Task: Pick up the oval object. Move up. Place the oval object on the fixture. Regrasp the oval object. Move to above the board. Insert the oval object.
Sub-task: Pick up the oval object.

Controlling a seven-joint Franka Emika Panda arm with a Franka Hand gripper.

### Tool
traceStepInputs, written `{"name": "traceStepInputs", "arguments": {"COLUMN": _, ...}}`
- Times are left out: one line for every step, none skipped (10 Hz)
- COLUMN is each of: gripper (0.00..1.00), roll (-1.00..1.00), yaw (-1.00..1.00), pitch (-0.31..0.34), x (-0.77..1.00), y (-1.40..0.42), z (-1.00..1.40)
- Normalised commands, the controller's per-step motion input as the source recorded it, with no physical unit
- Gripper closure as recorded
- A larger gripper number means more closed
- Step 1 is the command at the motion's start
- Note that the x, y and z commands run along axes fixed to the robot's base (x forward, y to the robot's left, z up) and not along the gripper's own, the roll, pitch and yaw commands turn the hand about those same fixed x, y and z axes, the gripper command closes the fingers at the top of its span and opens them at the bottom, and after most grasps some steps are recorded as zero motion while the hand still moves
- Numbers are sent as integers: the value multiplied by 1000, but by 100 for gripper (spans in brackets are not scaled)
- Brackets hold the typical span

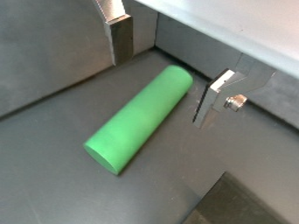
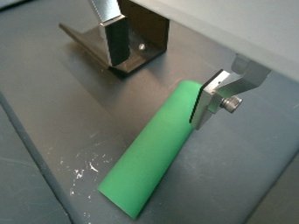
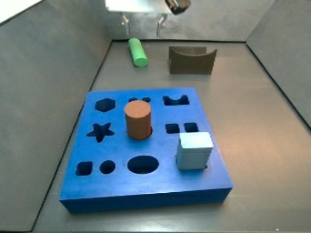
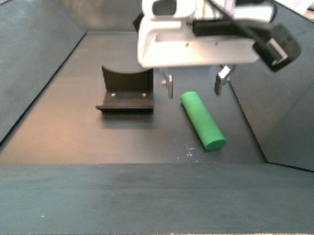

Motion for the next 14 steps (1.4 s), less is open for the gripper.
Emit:
{"name": "traceStepInputs", "arguments": {"gripper": 0, "roll": -21, "yaw": 34, "pitch": 23, "x": 91, "y": 37, "z": -1000}}
{"name": "traceStepInputs", "arguments": {"gripper": 0, "roll": -19, "yaw": 40, "pitch": 19, "x": 69, "y": 34, "z": -1000}}
{"name": "traceStepInputs", "arguments": {"gripper": 0, "roll": 0, "yaw": 20, "pitch": 0, "x": -14, "y": 0, "z": -1000}}
{"name": "traceStepInputs", "arguments": {"gripper": 0, "roll": -24, "yaw": 49, "pitch": -20, "x": 0, "y": 54, "z": -1000}}
{"name": "traceStepInputs", "arguments": {"gripper": 0, "roll": -17, "yaw": 29, "pitch": -53, "x": -34, "y": 49, "z": -1000}}
{"name": "traceStepInputs", "arguments": {"gripper": 0, "roll": 0, "yaw": 14, "pitch": -74, "x": -83, "y": 11, "z": -1000}}
{"name": "traceStepInputs", "arguments": {"gripper": 0, "roll": -17, "yaw": 43, "pitch": -81, "x": -40, "y": 29, "z": -1000}}
{"name": "traceStepInputs", "arguments": {"gripper": 0, "roll": -39, "yaw": 31, "pitch": -120, "x": -97, "y": 37, "z": -949}}
{"name": "traceStepInputs", "arguments": {"gripper": 0, "roll": 31, "yaw": 0, "pitch": 0, "x": -26, "y": 0, "z": 0}}
{"name": "traceStepInputs", "arguments": {"gripper": 0, "roll": 4, "yaw": 0, "pitch": 0, "x": 0, "y": 0, "z": 0}}
{"name": "traceStepInputs", "arguments": {"gripper": 100, "roll": 0, "yaw": 0, "pitch": 0, "x": 0, "y": 0, "z": 0}}
{"name": "traceStepInputs", "arguments": {"gripper": 100, "roll": 0, "yaw": 0, "pitch": 0, "x": 0, "y": 0, "z": 0}}
{"name": "traceStepInputs", "arguments": {"gripper": 100, "roll": 0, "yaw": 0, "pitch": 0, "x": 0, "y": 0, "z": 0}}
{"name": "traceStepInputs", "arguments": {"gripper": 100, "roll": 0, "yaw": 0, "pitch": 0, "x": 0, "y": 0, "z": 0}}
